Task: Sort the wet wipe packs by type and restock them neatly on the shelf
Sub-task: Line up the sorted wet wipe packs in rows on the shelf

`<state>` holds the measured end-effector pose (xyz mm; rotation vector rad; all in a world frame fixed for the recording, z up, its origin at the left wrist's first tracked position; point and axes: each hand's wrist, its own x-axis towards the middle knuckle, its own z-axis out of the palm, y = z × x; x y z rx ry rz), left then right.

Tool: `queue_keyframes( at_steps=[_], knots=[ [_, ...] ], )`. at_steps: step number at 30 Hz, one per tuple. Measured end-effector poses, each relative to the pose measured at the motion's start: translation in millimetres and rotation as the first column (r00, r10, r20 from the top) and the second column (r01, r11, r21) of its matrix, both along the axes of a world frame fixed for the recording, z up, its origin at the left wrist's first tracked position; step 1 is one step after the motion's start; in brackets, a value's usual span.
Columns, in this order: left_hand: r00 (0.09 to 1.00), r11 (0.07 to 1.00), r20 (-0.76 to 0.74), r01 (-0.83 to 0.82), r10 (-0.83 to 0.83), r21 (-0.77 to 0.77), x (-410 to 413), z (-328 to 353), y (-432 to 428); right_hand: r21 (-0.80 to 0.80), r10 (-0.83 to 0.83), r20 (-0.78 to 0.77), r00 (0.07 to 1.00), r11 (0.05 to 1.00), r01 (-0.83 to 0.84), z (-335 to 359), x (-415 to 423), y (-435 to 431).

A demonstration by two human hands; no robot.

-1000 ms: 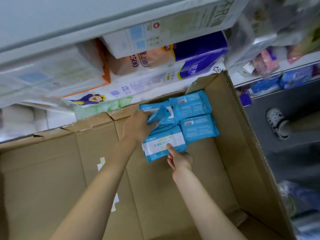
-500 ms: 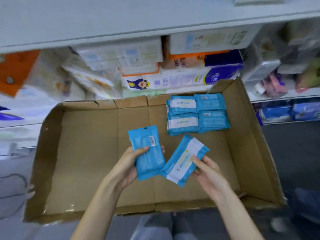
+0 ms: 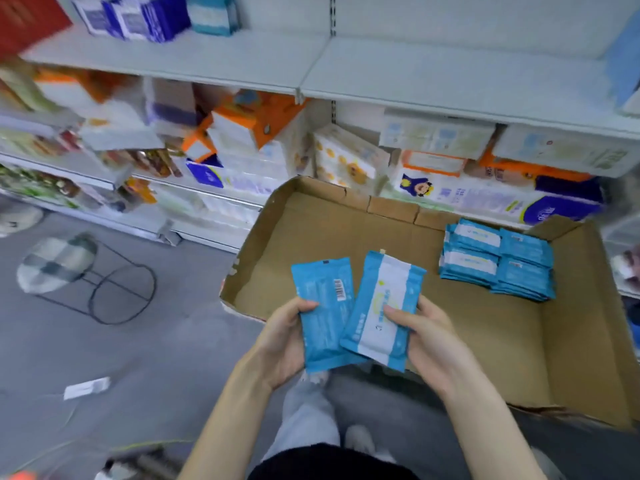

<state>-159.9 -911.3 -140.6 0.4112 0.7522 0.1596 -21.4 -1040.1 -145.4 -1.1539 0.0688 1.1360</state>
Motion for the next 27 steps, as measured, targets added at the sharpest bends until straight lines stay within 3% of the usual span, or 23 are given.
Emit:
queue_keyframes(
  at_steps=[4,9,12,18,24,27],
  knots=[
    [0.987,0.998,0.146,-0.06,0.062,-0.022,-43.6,11.4,34.9,0.026,0.065,0.021,0.998,0.998,-0.065,17.8,-34.3,46.4],
    [0.982,0.989,0.114,-0.146,0.147,-0.018,-98.3,10.7,112.6,-0.02,0.143,0.174,0.974,0.99,-0.141,29.8,-83.2,134.7],
    [0.986,0.993,0.117,-0.122,0.12,0.008,-141.4,11.9,176.2,-0.02,0.179,0.183,0.967,0.984,-0.178,31.2,-120.7,196.5],
    [0.991,0.983,-0.074,-0.096,0.109,0.156,-228.5,25.5,295.0,-0.026,0.204,0.123,0.971,0.979,-0.203,35.6,-205.1,310.1],
    [0.997,0.985,-0.049,-0.057,0.066,0.163,-258.3,33.2,379.8,-0.005,0.217,0.077,0.973,0.976,-0.218,51.4,-247.3,381.6],
    [0.98,0.951,-0.172,-0.039,0.096,0.307,-253.6,34.6,410.9,-0.01,0.171,0.076,0.982,0.985,-0.17,54.8,-249.1,413.3]
  ],
)
